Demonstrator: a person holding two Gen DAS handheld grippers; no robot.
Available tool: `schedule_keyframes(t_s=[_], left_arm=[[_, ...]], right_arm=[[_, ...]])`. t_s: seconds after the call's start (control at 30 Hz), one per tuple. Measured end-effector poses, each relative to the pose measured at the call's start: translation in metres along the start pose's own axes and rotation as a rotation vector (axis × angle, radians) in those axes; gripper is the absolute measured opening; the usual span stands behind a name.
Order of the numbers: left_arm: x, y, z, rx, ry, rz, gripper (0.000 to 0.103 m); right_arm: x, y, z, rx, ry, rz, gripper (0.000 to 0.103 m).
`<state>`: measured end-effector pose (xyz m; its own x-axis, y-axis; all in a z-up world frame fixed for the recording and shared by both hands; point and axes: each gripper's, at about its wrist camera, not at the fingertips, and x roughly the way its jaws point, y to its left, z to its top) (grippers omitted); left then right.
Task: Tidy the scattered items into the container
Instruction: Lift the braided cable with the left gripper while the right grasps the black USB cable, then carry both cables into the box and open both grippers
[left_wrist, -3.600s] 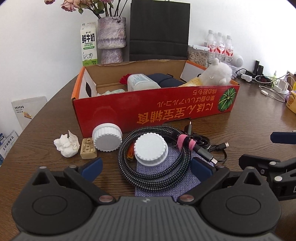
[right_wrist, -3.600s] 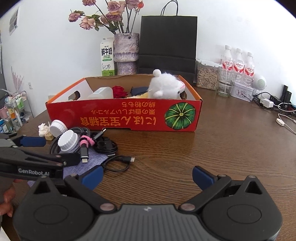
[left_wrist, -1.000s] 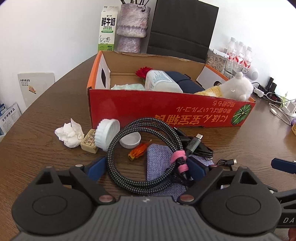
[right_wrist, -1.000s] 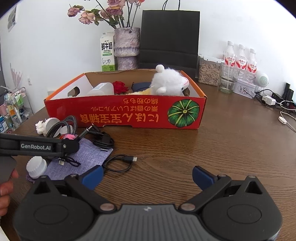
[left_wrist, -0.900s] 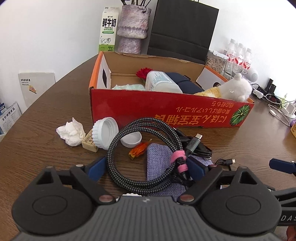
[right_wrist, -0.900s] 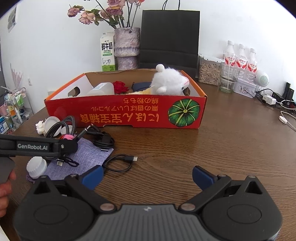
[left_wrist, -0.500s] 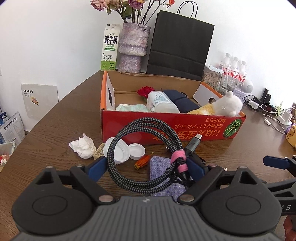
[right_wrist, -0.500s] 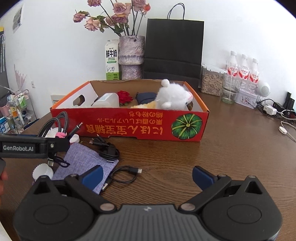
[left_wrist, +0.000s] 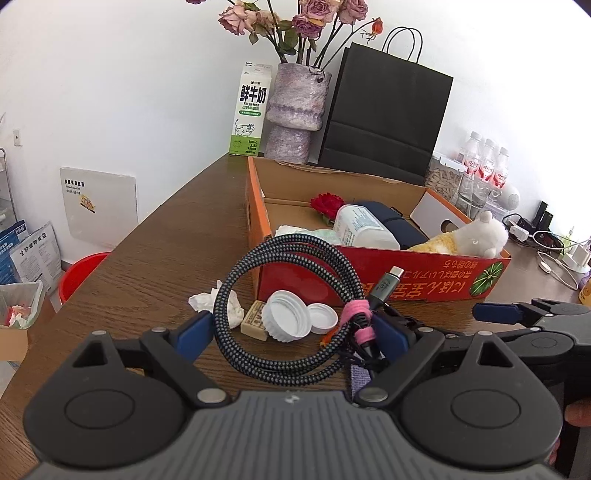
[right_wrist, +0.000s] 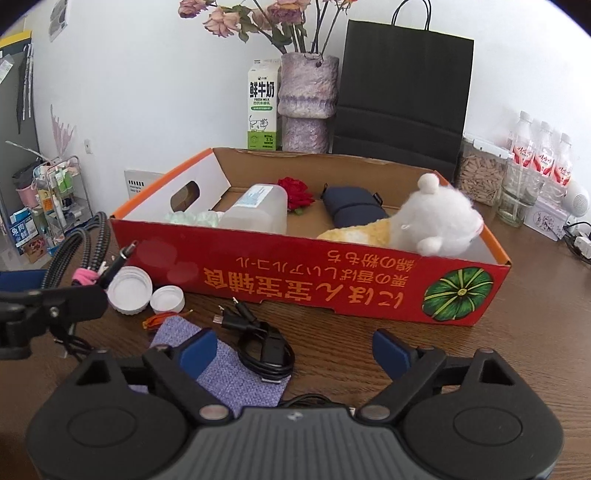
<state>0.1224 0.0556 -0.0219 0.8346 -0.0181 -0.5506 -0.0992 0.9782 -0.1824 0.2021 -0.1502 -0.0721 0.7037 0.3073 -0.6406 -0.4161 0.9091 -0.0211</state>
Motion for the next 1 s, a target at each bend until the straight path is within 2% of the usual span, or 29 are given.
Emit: schedule_keyframes(t_s=[0.07,0.13,0.2,0.27,0.33,0.37,0.67,1.0], left_arm=[[0.0,0.004,0.0,-0.005,-0.004,0.0,0.092],[0.001,0.008,0.001,-0.007,-0.005,-0.001,0.092],[0.002,0.01,0.001,-0.007,-0.005,-0.002,0.092],[0.004,0.01,0.0,-0.007,-0.002,-0.007,0.092],[0.006,0.011,0.0,-0.009,0.001,-0.012,0.092],[0.006,0.011,0.0,-0.009,0.001,-0.014,0.092],[0.005,0.01,-0.001,-0.01,-0.006,-0.024,0.092],[0.001,0.006,0.002,0.001,-0.024,-0.036,0.092]], right_arm=[[0.007,0.002,-0.002,-0.003,0.011,0.002,0.083],[0.013,0.004,-0.004,-0.005,0.023,0.003,0.072],[0.013,0.002,-0.006,0.016,0.014,0.011,0.071],[0.011,0.0,-0.008,0.035,0.01,0.026,0.065],[0.009,-0.002,-0.008,0.048,0.003,0.061,0.042],[0.008,-0.002,-0.008,0.047,-0.001,0.067,0.037],[-0.002,-0.002,-0.011,0.043,-0.044,0.053,0.035],[-0.017,-0.004,-0.01,0.042,-0.088,0.067,0.029]])
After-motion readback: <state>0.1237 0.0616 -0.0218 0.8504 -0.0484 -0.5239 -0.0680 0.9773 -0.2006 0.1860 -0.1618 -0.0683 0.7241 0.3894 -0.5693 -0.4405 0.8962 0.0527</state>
